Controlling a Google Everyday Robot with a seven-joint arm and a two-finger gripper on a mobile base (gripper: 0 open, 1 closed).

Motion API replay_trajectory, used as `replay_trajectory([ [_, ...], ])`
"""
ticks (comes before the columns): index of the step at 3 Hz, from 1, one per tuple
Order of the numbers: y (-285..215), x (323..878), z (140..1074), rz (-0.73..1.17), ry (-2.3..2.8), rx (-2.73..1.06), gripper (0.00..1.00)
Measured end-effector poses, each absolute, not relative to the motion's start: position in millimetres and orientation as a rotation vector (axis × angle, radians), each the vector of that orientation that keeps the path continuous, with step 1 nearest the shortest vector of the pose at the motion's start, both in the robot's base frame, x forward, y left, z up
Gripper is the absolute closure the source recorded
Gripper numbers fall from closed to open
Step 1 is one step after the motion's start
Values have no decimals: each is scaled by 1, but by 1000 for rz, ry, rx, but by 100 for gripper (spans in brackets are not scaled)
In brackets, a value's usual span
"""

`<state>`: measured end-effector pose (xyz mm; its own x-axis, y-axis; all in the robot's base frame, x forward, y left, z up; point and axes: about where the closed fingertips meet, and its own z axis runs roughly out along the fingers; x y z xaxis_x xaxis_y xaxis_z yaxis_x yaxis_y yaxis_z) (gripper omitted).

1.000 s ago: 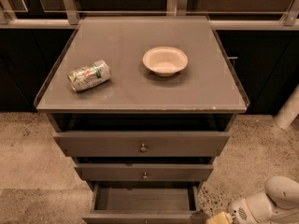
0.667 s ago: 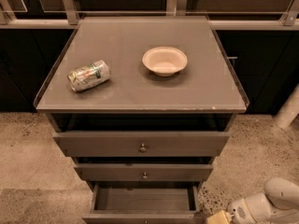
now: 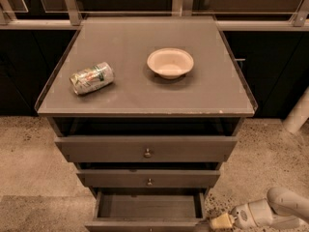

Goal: Close bottom drawer

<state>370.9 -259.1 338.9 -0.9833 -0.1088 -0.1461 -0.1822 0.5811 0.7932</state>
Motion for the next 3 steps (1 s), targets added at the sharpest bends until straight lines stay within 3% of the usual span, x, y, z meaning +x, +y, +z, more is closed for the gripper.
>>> replay_trajectory([
  [3,-265,373,285,1451,2802,-103,100],
])
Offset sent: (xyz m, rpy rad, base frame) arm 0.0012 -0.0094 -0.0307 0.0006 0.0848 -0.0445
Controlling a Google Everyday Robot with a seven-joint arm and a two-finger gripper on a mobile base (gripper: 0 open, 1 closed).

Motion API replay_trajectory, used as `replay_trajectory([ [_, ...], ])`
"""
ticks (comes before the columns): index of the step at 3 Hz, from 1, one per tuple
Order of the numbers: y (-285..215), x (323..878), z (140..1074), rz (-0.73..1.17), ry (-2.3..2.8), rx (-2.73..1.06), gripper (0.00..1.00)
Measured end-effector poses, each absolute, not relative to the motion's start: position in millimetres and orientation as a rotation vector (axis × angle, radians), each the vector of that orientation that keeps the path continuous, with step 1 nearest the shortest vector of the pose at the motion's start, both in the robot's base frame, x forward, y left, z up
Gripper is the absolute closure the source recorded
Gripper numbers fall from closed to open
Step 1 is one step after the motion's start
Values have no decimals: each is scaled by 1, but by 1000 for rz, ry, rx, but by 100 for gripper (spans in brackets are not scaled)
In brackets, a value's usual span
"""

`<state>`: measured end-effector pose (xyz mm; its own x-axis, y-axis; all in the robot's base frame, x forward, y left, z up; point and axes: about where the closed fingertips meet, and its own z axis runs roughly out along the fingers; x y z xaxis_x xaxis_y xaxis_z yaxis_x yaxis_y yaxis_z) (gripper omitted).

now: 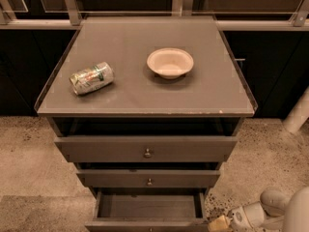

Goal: Close bottom drawer

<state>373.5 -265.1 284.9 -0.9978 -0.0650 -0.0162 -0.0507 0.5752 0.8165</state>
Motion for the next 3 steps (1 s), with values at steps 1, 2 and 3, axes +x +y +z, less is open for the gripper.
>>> replay_trajectory([
  [1,-265,377,241,-1453,-2728,21,100],
  [2,-262,379,211,-1461,-2695,-31,100],
  [3,-262,380,206,-1462,-2695,-34,100],
])
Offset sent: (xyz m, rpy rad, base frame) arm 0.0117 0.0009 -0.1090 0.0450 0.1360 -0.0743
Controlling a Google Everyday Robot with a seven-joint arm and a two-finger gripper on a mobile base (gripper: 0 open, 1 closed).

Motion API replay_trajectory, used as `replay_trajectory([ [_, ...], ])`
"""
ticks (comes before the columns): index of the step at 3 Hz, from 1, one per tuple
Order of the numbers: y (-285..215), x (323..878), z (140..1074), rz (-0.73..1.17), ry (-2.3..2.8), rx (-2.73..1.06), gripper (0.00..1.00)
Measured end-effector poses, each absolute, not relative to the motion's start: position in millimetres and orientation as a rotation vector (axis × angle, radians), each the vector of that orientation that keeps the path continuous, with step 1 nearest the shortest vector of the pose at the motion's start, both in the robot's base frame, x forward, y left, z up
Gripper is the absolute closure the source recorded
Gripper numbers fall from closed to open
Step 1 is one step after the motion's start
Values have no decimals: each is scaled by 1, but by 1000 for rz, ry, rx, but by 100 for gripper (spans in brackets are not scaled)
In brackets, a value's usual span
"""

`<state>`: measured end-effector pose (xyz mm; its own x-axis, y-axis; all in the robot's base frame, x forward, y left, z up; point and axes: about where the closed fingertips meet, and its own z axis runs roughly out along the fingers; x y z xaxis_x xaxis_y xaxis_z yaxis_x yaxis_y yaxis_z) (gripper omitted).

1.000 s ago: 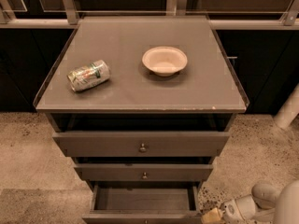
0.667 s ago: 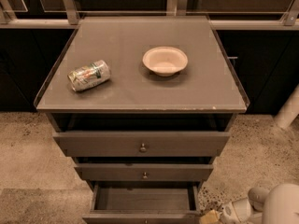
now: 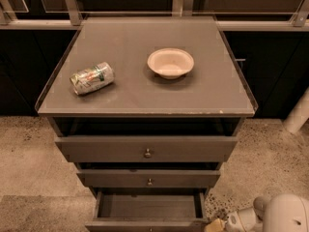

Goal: Close bottom drawer

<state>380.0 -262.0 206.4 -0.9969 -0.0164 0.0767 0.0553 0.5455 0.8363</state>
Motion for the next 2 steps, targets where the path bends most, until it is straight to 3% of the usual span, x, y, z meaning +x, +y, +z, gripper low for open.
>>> replay_trajectory([
  [2,-260,385,191,-1486,-2699,-112,100],
])
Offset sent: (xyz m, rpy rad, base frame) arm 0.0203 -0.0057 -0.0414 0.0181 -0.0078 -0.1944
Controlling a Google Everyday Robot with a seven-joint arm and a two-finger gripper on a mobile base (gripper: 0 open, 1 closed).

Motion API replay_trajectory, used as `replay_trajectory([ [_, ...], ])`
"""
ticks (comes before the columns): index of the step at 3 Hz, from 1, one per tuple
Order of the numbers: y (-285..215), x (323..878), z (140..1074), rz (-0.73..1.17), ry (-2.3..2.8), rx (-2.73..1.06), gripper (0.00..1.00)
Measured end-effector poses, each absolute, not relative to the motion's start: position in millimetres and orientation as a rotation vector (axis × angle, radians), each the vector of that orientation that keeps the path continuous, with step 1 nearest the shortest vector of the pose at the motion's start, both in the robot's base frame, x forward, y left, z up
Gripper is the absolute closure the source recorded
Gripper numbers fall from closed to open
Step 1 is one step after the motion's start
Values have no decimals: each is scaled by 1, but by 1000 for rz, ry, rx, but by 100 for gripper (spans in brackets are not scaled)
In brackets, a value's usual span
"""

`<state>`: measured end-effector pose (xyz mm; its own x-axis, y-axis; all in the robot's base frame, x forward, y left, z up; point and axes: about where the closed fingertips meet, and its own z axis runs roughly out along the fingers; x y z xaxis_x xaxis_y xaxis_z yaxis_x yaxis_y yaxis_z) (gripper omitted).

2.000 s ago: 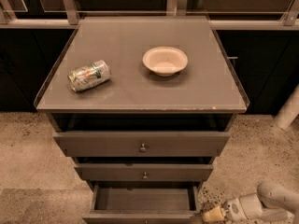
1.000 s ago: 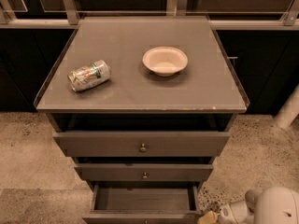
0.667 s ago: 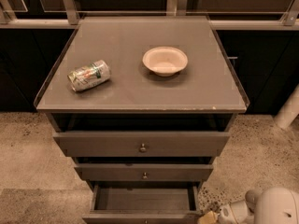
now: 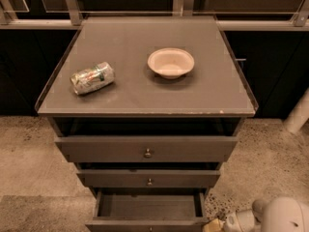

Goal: Close bottom drawer

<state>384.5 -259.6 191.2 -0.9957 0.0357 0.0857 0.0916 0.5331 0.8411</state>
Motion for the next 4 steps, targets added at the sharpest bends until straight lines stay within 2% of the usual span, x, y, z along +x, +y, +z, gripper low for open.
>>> replay_trajectory([
  [2,-259,394,178,-1526,-2747,-224,100],
  [4,-241,440,194,-1670,-2894,-345,100],
])
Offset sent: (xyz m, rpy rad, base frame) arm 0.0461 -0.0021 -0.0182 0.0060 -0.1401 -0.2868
